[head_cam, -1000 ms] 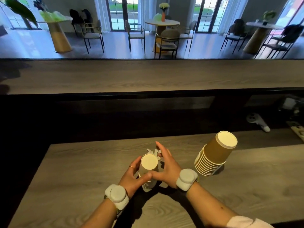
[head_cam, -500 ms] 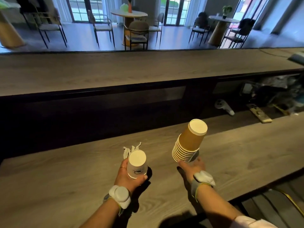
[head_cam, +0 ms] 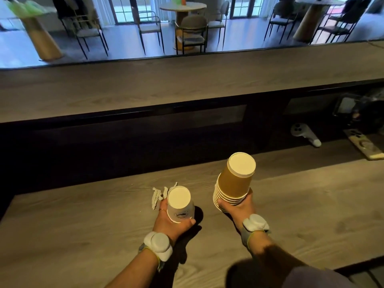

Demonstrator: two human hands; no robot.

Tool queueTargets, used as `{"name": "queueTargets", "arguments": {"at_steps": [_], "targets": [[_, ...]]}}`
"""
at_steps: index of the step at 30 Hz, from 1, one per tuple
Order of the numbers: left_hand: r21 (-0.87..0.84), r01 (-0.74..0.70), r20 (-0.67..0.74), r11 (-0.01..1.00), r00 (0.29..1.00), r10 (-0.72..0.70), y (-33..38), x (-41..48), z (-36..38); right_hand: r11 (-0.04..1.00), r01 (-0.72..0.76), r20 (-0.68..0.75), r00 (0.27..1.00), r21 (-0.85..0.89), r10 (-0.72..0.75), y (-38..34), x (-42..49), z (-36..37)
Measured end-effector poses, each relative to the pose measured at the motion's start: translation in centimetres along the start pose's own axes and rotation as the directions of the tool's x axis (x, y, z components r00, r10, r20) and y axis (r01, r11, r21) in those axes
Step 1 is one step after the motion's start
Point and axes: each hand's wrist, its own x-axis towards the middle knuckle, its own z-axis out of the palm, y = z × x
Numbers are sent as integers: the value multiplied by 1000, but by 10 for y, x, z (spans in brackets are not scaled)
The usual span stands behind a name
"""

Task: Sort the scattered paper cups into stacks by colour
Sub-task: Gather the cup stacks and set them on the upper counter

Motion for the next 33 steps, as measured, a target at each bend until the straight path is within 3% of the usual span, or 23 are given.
{"name": "queueTargets", "arguments": {"at_steps": [6,8,10,12,14,15,17,20,26,33], "targets": [[-53,39,-117,998,992,-45,4,4,14,985,161,162,976,-59,-149,-1,-2,20],[-74,137,-178,988,973,-148,0,3,18,980,195,194,964,-48,-183,-1,-3,19],[-23,404,-187,914,897,-401,-5,-1,22,979,200,216,959,-46,-186,-2,-2,16],[28,638,-68,769,769,-635,-10,-11,31,983,177,243,957,-48,-161,-1,-1,12],[-119,754,134,646,657,-742,-8,-18,45,987,149,269,955,-58,-128,2,0,9],[-208,771,191,602,636,-748,-6,-19,53,988,141,285,951,-62,-118,3,0,7],[-367,760,243,536,634,-734,4,-15,70,987,144,316,942,-64,-117,5,-2,4],[-470,728,208,499,641,-739,20,-3,87,987,150,340,932,-52,-123,7,-4,-3],[-435,719,225,542,669,-708,56,-5,101,990,138,323,936,28,-140,-7,2,-26],[-506,584,219,635,799,-560,144,1,100,960,256,325,904,111,-279,-86,16,-55]]}}
